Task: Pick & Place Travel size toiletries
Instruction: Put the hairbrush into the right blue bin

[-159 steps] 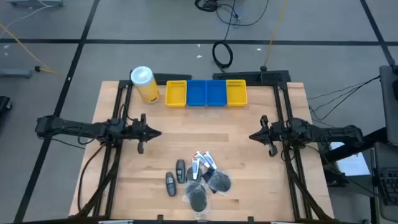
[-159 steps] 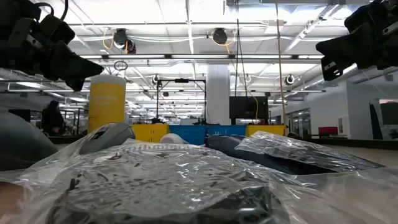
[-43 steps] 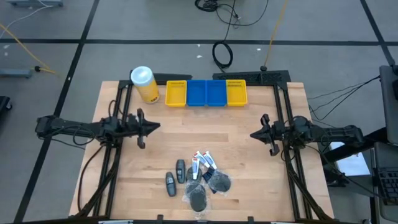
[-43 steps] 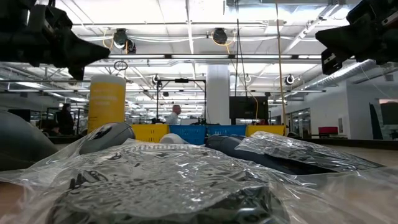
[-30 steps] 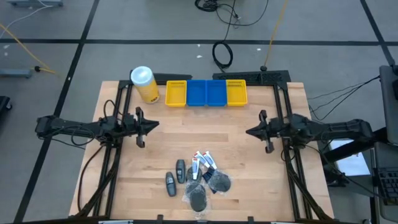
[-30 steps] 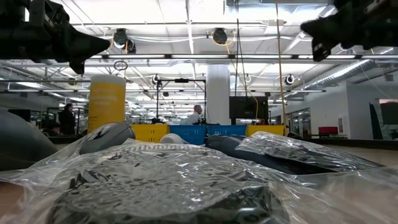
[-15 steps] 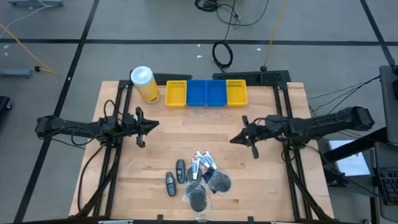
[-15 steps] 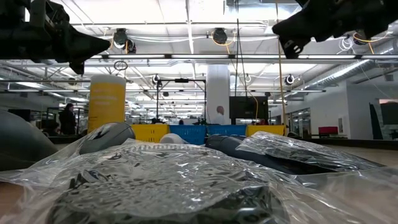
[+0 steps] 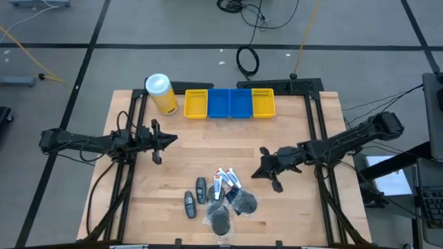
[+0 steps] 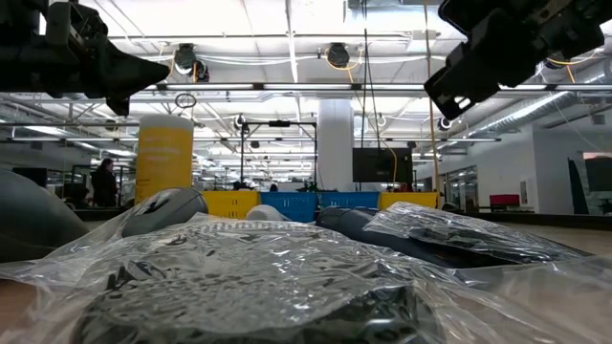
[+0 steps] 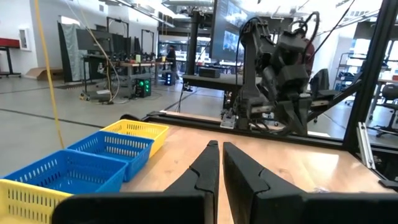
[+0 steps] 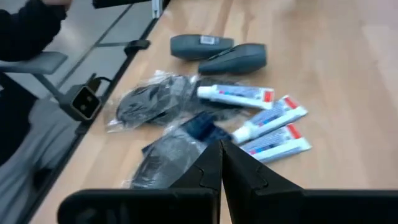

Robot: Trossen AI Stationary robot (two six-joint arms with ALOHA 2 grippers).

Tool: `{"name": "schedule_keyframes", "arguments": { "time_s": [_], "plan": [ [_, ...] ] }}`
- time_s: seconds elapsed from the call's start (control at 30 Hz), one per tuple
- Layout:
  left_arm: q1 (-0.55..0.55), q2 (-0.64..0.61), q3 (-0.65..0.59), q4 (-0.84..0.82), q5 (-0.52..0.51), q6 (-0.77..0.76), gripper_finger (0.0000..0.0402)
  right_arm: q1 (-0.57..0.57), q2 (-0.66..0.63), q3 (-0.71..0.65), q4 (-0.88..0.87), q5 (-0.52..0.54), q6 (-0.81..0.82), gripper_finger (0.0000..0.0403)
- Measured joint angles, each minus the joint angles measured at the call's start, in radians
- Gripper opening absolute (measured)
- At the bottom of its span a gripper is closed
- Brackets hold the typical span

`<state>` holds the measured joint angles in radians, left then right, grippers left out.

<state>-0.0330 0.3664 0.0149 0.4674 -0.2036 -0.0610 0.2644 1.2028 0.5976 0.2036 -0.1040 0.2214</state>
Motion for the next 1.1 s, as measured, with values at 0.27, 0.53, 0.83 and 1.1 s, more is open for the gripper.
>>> {"name": "schedule_keyframes", "arguments": {
  "time_s": [0.27, 0.53, 0.83, 1.1],
  "plan": [
    [0.0, 0.0, 0.0, -0.001, -0.007, 0.0, 0.0021, 0.075, 0.082, 0.001, 0.007, 0.002, 0.068, 0.0],
    [0.0, 0.0, 0.0, 0.0, -0.008, 0.001, 0.0021, 0.098, 0.209, 0.041, 0.008, -0.002, 0.1, 0.0002],
    [0.0, 0.0, 0.0, 0.0, -0.008, 0.001, 0.0021, 0.075, 0.279, 0.064, -0.003, 0.0, 0.159, 0.0066],
    [0.0, 0.0, 0.0, 0.0, -0.008, 0.006, 0.0021, 0.076, 0.302, 0.064, 0.004, -0.021, 0.186, 0.0155]
  ]
}}
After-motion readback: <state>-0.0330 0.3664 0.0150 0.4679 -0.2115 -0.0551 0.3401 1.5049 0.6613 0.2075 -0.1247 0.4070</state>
